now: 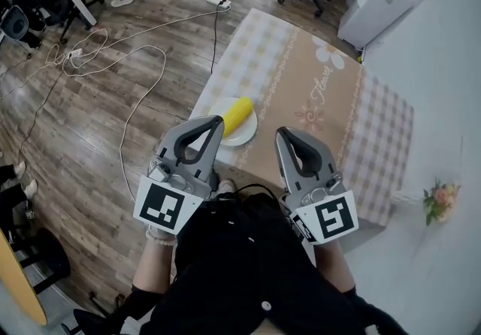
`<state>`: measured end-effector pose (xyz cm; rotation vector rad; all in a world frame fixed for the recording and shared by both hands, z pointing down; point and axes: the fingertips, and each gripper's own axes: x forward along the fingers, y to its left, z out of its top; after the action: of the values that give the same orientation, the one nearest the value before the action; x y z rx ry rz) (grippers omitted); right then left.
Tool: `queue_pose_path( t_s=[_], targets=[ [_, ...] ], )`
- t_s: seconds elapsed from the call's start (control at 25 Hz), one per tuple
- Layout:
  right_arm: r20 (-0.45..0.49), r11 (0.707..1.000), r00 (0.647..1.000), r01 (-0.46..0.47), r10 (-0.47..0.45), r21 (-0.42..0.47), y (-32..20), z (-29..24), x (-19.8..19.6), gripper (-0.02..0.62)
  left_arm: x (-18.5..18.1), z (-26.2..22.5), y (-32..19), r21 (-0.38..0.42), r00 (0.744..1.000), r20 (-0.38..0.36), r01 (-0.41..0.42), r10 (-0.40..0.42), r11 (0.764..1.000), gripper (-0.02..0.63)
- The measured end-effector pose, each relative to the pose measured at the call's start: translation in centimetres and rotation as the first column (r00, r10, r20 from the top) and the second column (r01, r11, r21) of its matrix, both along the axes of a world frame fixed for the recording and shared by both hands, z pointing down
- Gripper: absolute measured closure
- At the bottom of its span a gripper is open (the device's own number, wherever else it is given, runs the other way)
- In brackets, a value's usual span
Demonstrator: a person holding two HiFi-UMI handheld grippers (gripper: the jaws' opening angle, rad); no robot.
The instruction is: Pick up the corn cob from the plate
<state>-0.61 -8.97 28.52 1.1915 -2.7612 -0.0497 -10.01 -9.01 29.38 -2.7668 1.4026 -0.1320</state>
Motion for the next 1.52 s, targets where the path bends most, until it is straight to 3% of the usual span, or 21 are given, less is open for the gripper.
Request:
queue_pose_path(
  t_s=[0.4, 0.64, 1.16, 1.52],
  targets=[
    [-0.026, 0.998, 0.999, -0.029, 0.027, -0.055, -0.3, 1.5, 0.2, 0.552, -0.7, 1.6, -0.5, -0.055, 1.000, -0.015, 0.003, -0.003, 0.999, 0.595],
    [-0.035, 0.998, 0.999, 0.014, -0.016, -0.060, -0.9, 1.5, -0.3, 0.552, -0.5, 1.6, -1.0, -0.055, 1.000, -0.015, 0.023, -0.024, 0.998, 0.595],
    [-0.020, 0.990, 0.991, 0.127, -0.129, -0.063, -3.1, 1.2, 0.0, 0.552, -0.9, 1.7, -2.9, -0.109, 0.985, -0.029, 0.167, -0.171, 0.980, 0.595],
    [-0.022, 0.986, 0.990, 0.135, -0.138, -0.103, -3.8, 2.6, 1.7, 0.552, -1.5, 3.5, -4.9, -0.101, 0.969, 0.021, 0.245, -0.244, 0.964, 0.595]
  ],
)
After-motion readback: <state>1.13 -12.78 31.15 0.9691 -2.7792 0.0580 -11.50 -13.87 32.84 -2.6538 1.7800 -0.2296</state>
